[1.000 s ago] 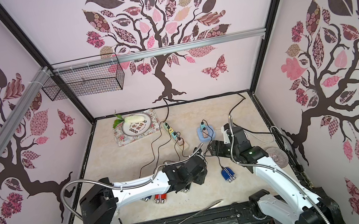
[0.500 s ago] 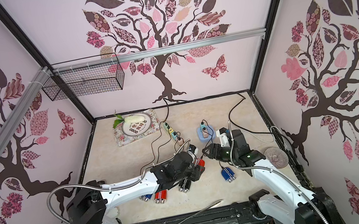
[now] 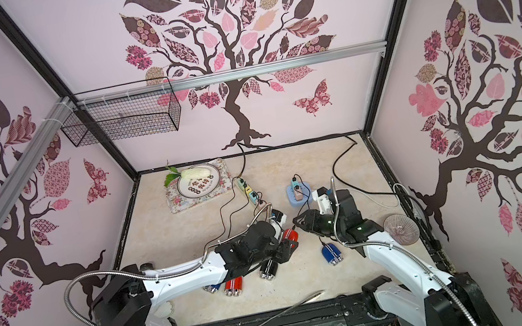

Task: Unplug the electric shaver
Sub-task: Remove the charging cable from the electric shaver.

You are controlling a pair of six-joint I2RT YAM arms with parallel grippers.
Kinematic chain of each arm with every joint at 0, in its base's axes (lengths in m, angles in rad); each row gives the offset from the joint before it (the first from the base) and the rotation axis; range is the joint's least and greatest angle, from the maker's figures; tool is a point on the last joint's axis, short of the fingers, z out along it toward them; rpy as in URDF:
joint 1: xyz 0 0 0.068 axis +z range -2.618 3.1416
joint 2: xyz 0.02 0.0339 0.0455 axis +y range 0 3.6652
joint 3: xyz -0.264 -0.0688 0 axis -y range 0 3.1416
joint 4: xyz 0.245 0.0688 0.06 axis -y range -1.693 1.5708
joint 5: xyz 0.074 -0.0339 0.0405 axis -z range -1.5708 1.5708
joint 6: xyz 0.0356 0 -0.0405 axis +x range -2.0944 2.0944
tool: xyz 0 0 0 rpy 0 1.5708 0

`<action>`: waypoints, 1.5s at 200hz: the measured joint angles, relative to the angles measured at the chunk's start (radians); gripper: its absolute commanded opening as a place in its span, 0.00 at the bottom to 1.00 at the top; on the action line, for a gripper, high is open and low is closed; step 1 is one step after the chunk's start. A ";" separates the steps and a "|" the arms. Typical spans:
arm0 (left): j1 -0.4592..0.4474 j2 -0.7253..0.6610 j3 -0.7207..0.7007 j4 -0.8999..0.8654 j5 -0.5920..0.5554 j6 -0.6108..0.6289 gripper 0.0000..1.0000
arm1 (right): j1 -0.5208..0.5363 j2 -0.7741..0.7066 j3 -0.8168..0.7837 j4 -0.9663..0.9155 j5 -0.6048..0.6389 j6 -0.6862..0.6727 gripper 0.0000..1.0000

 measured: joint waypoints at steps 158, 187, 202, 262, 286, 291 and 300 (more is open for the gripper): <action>0.010 -0.017 -0.015 0.039 0.023 0.001 0.32 | 0.006 0.053 -0.040 0.171 -0.086 0.111 0.24; 0.011 -0.017 -0.017 0.043 0.024 0.000 0.32 | 0.006 0.063 -0.040 0.183 -0.087 0.119 0.20; 0.012 -0.018 -0.021 0.047 0.024 0.001 0.32 | 0.006 0.068 -0.040 0.186 -0.089 0.124 0.19; 0.013 -0.023 -0.026 0.048 0.023 0.001 0.32 | 0.006 0.079 -0.041 0.191 -0.092 0.127 0.14; 0.013 -0.023 -0.027 0.049 0.023 0.001 0.32 | 0.006 0.079 -0.042 0.193 -0.092 0.127 0.11; 0.013 -0.023 -0.027 0.049 0.023 0.001 0.32 | 0.006 0.079 -0.042 0.193 -0.092 0.127 0.10; 0.013 -0.023 -0.027 0.049 0.023 0.001 0.32 | 0.006 0.079 -0.043 0.193 -0.092 0.126 0.07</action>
